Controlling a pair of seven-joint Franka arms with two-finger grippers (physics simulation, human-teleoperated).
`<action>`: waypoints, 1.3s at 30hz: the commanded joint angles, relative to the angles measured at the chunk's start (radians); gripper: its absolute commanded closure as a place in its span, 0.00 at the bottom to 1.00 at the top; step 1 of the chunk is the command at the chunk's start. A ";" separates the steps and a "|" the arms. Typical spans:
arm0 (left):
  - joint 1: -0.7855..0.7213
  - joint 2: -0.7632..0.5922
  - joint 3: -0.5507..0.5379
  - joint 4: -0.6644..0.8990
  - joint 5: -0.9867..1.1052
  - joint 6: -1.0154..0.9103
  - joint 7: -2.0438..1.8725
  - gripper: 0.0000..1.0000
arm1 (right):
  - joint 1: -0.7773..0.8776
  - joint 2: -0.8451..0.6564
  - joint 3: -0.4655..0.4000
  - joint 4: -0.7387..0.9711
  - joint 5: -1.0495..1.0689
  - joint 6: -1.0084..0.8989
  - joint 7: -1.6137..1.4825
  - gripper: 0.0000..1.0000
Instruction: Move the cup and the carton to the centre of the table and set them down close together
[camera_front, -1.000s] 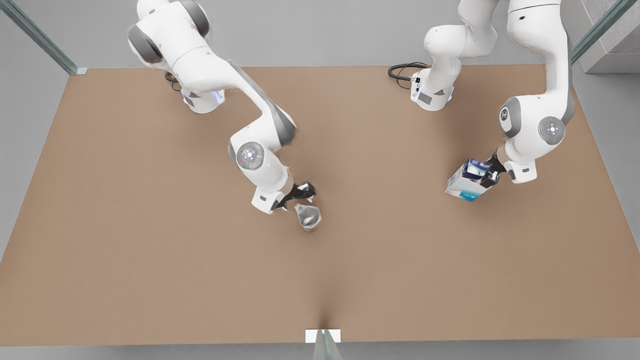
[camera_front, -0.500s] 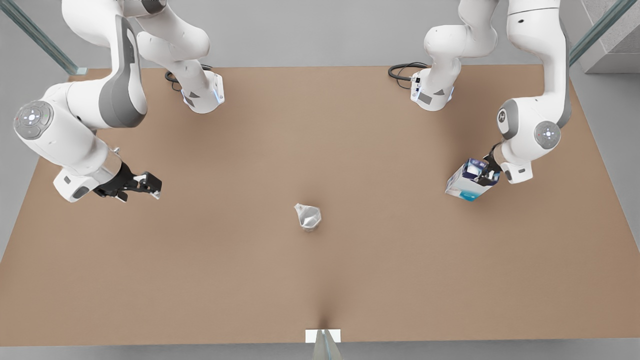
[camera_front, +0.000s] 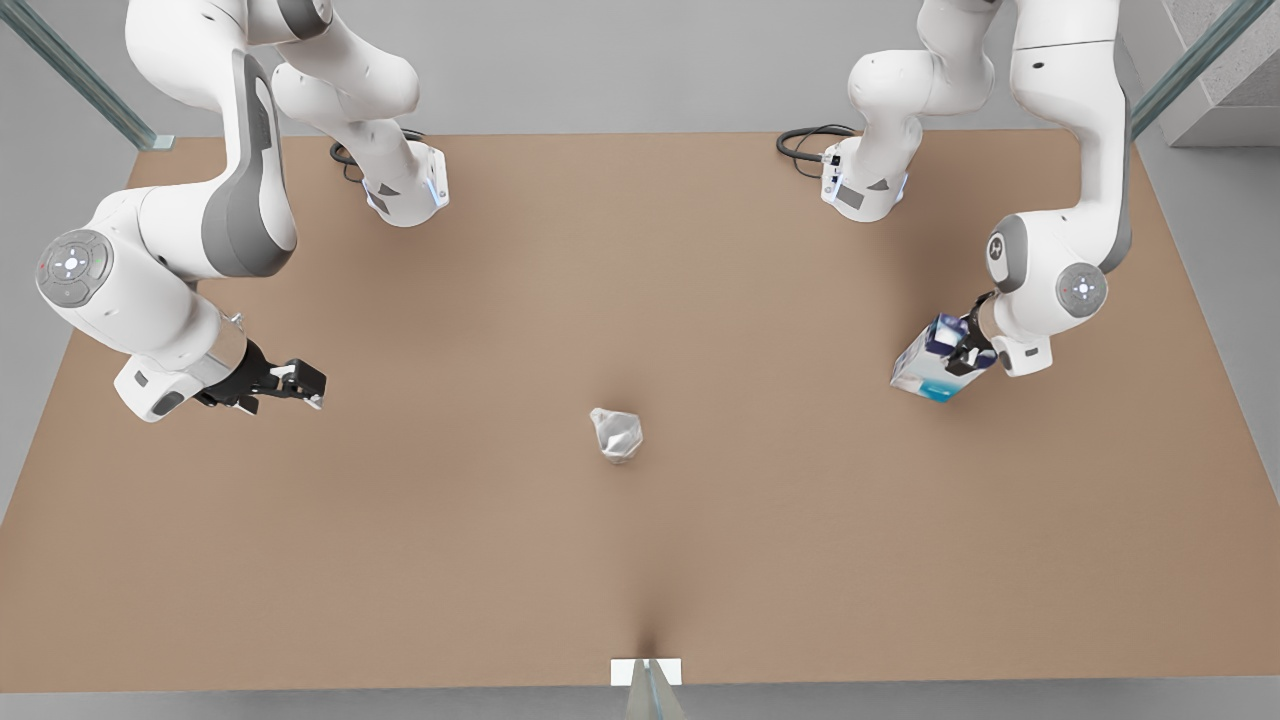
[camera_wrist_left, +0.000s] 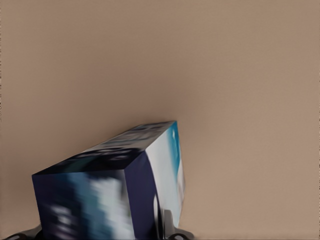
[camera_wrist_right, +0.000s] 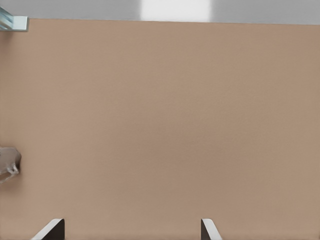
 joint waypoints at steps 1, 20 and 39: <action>0.000 0.000 0.000 0.000 0.000 0.000 0.000 0.32 | 0.000 0.000 0.000 0.000 0.000 0.000 0.002 0.00; -0.001 -0.041 -0.052 0.069 -0.001 -0.098 -0.094 0.39 | 0.005 -0.004 0.000 -0.002 0.000 -0.005 0.003 0.00; -0.138 0.429 -0.825 0.678 0.355 -0.184 -0.931 0.38 | -0.012 0.011 -0.002 -0.002 -0.002 -0.006 -0.002 0.00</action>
